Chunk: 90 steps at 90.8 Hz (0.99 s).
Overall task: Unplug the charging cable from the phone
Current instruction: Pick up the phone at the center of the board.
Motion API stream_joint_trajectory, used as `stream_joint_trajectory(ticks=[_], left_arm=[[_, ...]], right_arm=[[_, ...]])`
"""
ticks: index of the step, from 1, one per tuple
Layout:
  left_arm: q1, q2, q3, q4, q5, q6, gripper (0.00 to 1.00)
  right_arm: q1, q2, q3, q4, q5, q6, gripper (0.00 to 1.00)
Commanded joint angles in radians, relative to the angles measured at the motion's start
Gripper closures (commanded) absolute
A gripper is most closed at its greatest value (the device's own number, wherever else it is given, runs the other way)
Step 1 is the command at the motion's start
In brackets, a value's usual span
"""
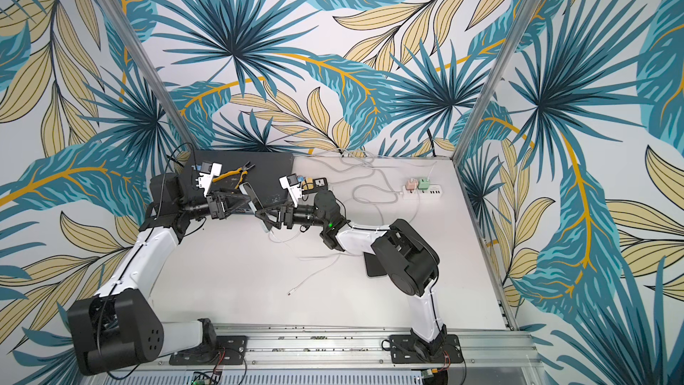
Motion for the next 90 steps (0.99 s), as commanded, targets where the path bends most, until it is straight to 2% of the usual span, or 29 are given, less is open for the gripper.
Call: stream_joint_trajectory(ticks=[1, 41, 68, 90], left_arm=[[-0.016, 0.012, -0.024, 0.102, 0.037, -0.064, 0.00], [-0.040, 0.011, -0.044, 0.218, 0.075, -0.153, 0.00], [-0.040, 0.009, -0.049, 0.238, 0.074, -0.165, 0.13], [-0.040, 0.006, -0.051, 0.249, 0.069, -0.168, 0.26]], right_arm=[[0.010, -0.017, -0.001, 0.116, -0.031, -0.017, 0.54], [0.020, -0.019, 0.007, 0.079, -0.037, -0.075, 0.53], [0.021, -0.020, -0.001, 0.071, -0.023, -0.082, 0.51], [0.021, -0.037, -0.003, 0.019, -0.018, -0.126, 0.36]])
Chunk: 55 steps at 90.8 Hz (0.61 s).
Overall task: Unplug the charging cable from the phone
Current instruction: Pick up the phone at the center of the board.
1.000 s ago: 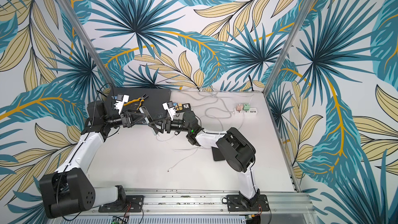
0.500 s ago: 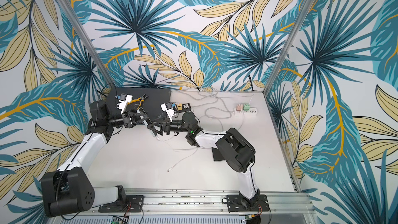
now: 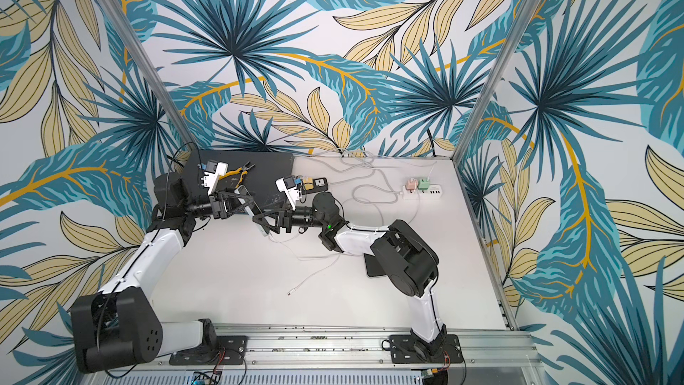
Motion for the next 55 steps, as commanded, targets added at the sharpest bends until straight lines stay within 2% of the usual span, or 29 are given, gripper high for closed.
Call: stream_joint_trajectory(ticks=[1, 12, 28, 43, 55], left_arm=[[-0.003, 0.001, -0.012, 0.035, 0.007, 0.005, 0.27], [-0.003, 0.000, -0.013, 0.040, 0.004, 0.004, 0.34], [-0.003, -0.002, -0.015, 0.053, 0.009, -0.001, 0.48], [-0.003, -0.004, -0.028, 0.128, 0.012, -0.058, 0.58], [-0.001, -0.003, -0.063, 0.317, 0.020, -0.189, 0.60]], right_arm=[[0.006, -0.039, -0.002, -0.005, 0.012, -0.047, 0.35], [0.004, -0.056, -0.006, -0.048, 0.011, -0.087, 0.24], [-0.012, -0.078, -0.025, -0.071, -0.020, -0.117, 0.15], [-0.030, -0.108, -0.060, -0.097, -0.066, -0.149, 0.11], [-0.039, -0.140, -0.080, -0.183, -0.104, -0.221, 0.14]])
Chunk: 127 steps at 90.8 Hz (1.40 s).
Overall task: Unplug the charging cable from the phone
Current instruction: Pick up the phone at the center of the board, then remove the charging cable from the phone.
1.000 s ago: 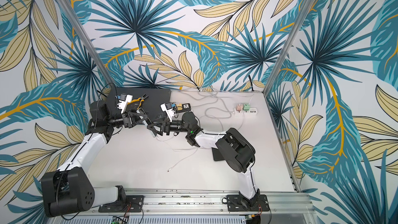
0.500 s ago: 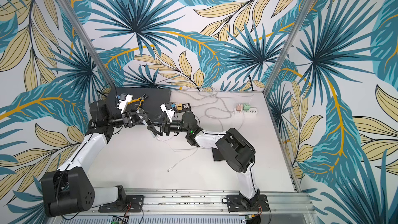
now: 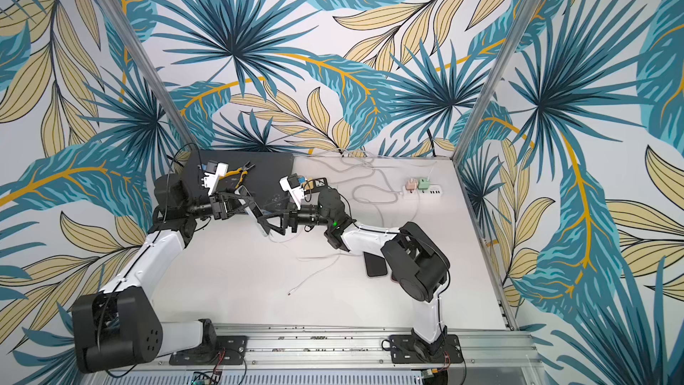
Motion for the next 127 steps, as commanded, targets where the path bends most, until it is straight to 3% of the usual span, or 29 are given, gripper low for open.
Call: stream_joint_trajectory(ticks=[1, 14, 46, 64, 127], left_arm=[[-0.001, -0.003, -0.030, 0.215, 0.019, -0.128, 0.60], [-0.001, 0.001, -0.058, 0.381, 0.019, -0.243, 0.60], [-0.001, 0.001, -0.061, 0.385, 0.013, -0.253, 0.59], [-0.001, -0.001, -0.060, 0.374, 0.005, -0.251, 0.59], [-0.001, -0.003, -0.051, 0.297, -0.006, -0.200, 0.58]], right_arm=[[-0.006, -0.049, -0.034, -0.086, -0.056, -0.089, 0.14], [-0.007, -0.090, -0.047, -0.245, -0.067, -0.213, 0.19], [-0.006, -0.140, -0.068, -0.501, -0.056, -0.409, 0.32], [-0.003, -0.142, -0.073, -0.569, -0.050, -0.445, 0.39], [0.006, -0.135, -0.073, -0.589, -0.064, -0.456, 0.78]])
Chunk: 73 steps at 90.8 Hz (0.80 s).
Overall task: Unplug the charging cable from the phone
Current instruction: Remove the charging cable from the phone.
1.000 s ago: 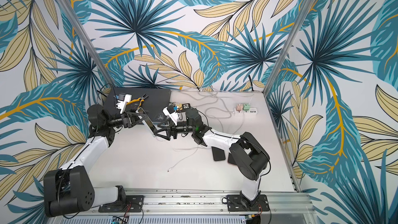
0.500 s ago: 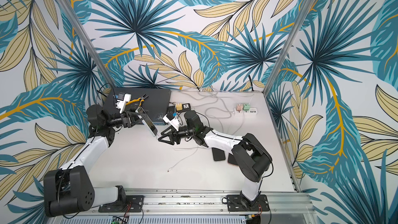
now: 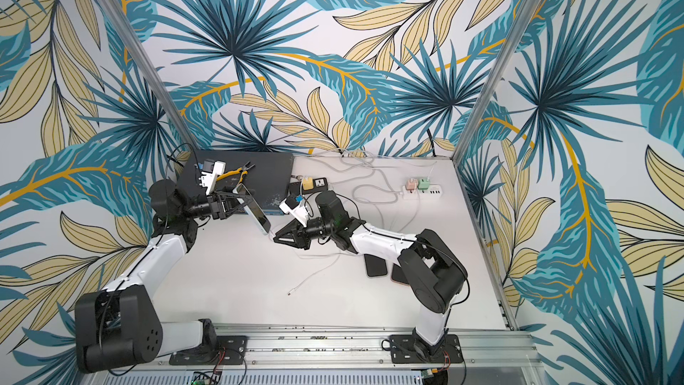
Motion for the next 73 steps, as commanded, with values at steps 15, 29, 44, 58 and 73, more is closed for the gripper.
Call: stream_joint_trajectory(ticks=[15, 29, 44, 58, 73], left_arm=[[-0.001, -0.003, 0.007, -0.029, -0.005, 0.033, 0.58], [-0.001, -0.002, 0.010, -0.038, -0.006, 0.039, 0.58], [-0.001, -0.001, 0.013, -0.050, -0.006, 0.049, 0.57], [-0.001, 0.001, 0.017, -0.066, -0.005, 0.061, 0.57], [-0.001, 0.001, 0.018, -0.081, -0.005, 0.073, 0.57]], right_arm=[[0.006, -0.015, -0.017, -0.006, -0.018, -0.011, 0.85], [0.008, -0.017, -0.014, -0.019, -0.023, -0.018, 0.88], [0.007, -0.017, -0.013, -0.036, -0.027, -0.024, 0.89], [0.010, -0.015, -0.012, -0.050, -0.027, -0.024, 0.91], [0.010, -0.019, -0.021, -0.049, -0.011, -0.026, 1.00]])
